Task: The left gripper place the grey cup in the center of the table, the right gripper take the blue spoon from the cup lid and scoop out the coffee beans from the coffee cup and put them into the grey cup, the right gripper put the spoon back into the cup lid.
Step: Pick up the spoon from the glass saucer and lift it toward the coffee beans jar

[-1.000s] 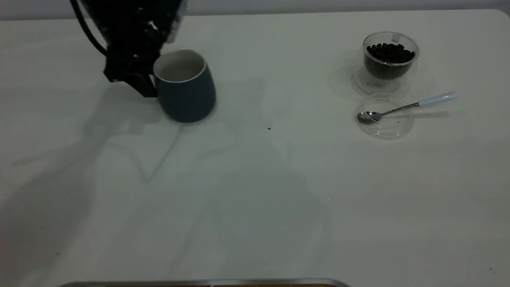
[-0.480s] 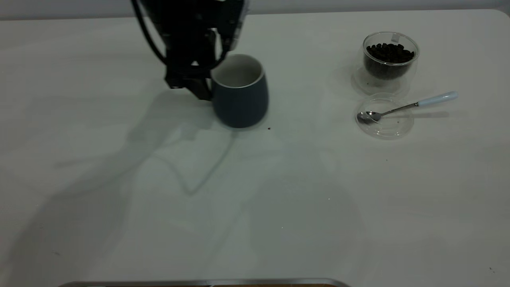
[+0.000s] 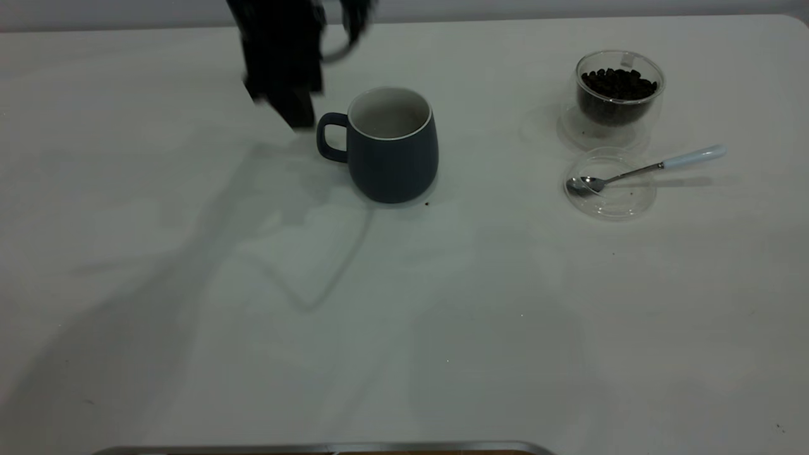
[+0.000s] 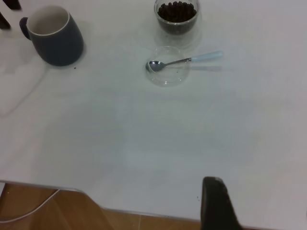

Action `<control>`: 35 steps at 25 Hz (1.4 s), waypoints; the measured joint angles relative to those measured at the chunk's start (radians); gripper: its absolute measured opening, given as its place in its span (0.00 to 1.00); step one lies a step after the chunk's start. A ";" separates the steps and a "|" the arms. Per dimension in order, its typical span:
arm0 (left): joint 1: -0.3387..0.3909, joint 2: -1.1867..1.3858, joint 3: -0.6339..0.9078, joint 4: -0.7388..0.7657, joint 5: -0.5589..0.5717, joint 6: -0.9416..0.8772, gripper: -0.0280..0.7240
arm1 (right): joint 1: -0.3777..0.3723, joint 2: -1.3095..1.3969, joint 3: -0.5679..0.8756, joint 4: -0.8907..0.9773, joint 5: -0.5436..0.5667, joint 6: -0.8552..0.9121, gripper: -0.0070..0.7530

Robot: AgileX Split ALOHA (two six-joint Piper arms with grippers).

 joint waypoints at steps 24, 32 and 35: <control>0.002 -1.382 0.542 0.134 0.369 -0.941 0.78 | 0.000 0.000 0.000 0.001 0.000 0.000 0.64; 0.002 -1.820 1.051 0.149 0.364 -1.141 0.78 | 0.000 0.000 0.000 0.002 0.000 0.001 0.64; 0.002 -1.913 1.165 0.145 0.364 -1.216 0.78 | 0.000 0.000 0.000 0.002 0.000 0.001 0.64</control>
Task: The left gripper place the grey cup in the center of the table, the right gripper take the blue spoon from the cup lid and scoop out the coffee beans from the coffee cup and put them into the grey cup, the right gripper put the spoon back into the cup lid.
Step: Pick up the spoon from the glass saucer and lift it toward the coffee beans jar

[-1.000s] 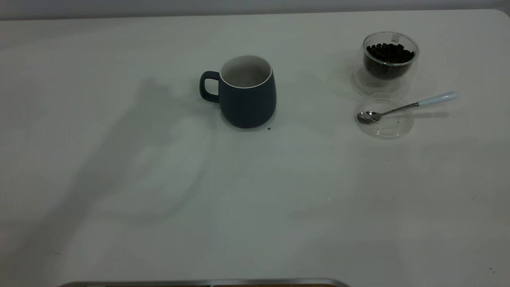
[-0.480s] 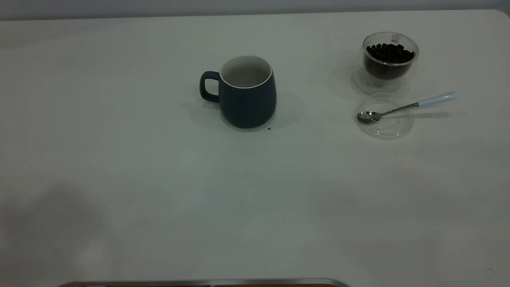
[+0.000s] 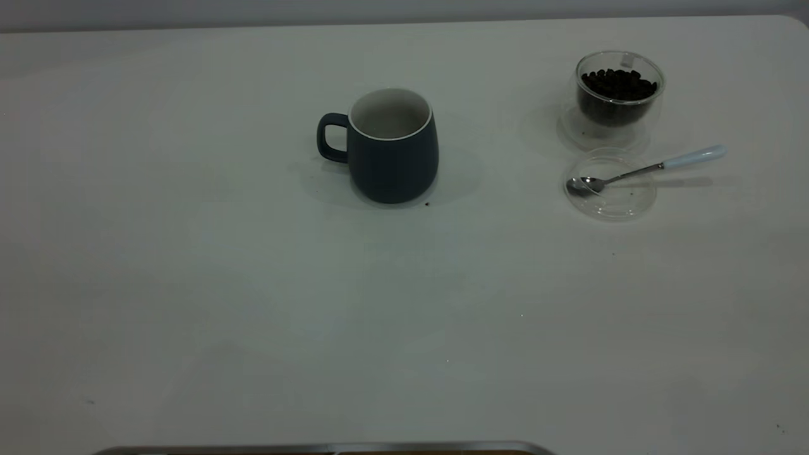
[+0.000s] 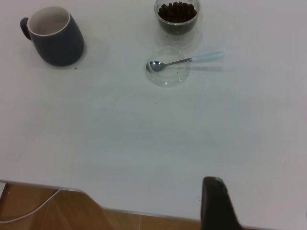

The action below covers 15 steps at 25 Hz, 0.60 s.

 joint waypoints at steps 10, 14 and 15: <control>0.000 -0.102 0.142 -0.020 -0.043 -0.041 0.78 | 0.000 0.000 0.000 0.000 0.000 -0.001 0.64; 0.000 -0.103 0.146 -0.020 -0.044 -0.041 0.78 | 0.000 0.000 0.000 0.000 0.000 -0.001 0.64; 0.000 -0.106 0.146 -0.020 -0.044 -0.041 0.78 | 0.000 0.000 0.000 0.000 0.000 -0.001 0.64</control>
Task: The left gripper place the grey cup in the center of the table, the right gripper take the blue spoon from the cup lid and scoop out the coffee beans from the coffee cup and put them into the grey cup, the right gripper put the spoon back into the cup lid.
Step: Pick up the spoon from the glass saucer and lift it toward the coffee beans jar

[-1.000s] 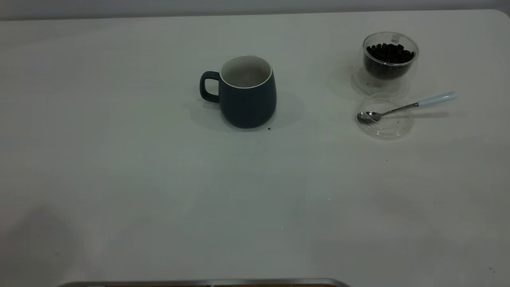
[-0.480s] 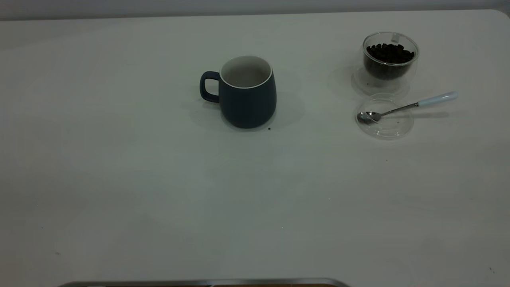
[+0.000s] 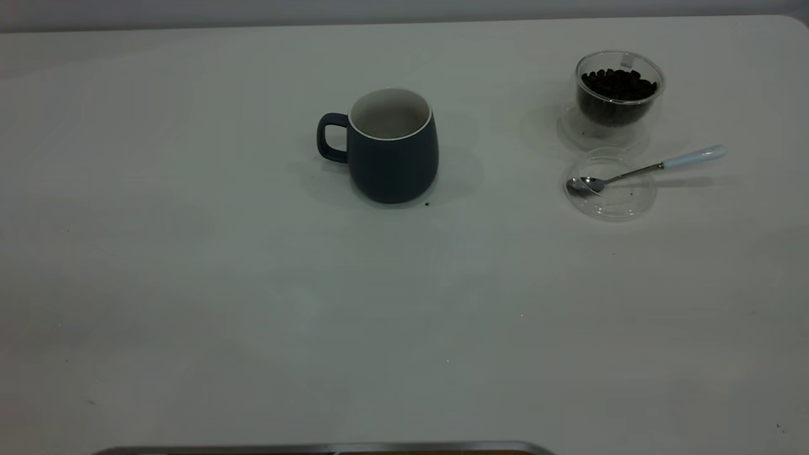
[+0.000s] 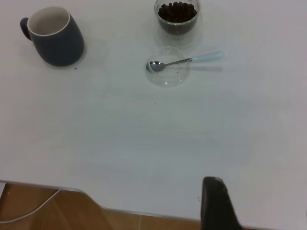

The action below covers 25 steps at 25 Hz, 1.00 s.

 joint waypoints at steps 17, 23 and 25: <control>0.312 -0.364 0.000 -0.003 0.021 -0.002 0.78 | 0.000 0.000 0.000 0.000 0.000 0.001 0.64; 0.312 -0.365 0.000 -0.003 0.026 -0.003 0.78 | 0.000 0.000 0.000 0.000 0.000 0.001 0.64; 0.312 -0.365 0.000 -0.003 0.026 -0.003 0.78 | 0.000 0.000 0.000 0.000 0.000 0.001 0.64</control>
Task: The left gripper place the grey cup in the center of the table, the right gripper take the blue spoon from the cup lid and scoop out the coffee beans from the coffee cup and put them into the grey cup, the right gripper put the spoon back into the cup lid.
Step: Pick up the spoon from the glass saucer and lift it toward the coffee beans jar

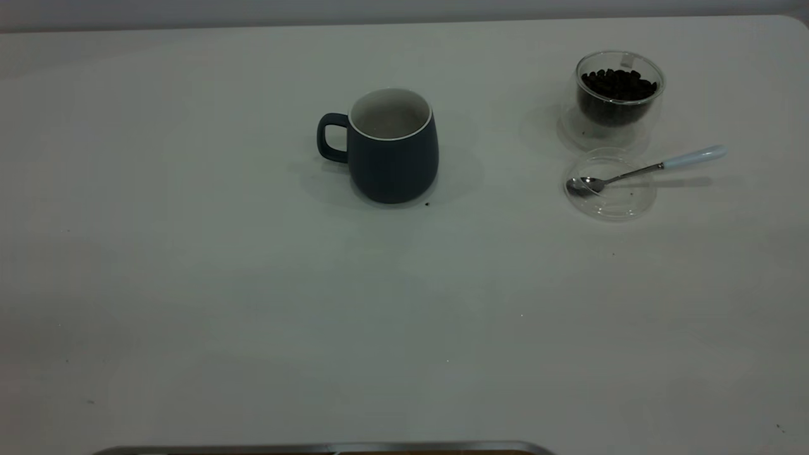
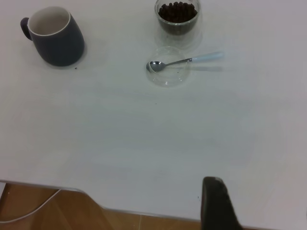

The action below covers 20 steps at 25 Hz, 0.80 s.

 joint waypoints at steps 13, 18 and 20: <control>0.000 0.000 0.000 0.000 0.001 0.000 0.78 | 0.000 0.065 0.000 0.035 -0.275 0.136 0.65; 0.000 0.000 0.000 0.000 0.001 0.000 0.78 | 0.000 0.283 0.000 0.021 -0.419 0.163 0.80; 0.000 0.000 0.000 0.000 0.001 0.000 0.78 | 0.000 0.393 0.000 0.004 -0.481 0.163 0.84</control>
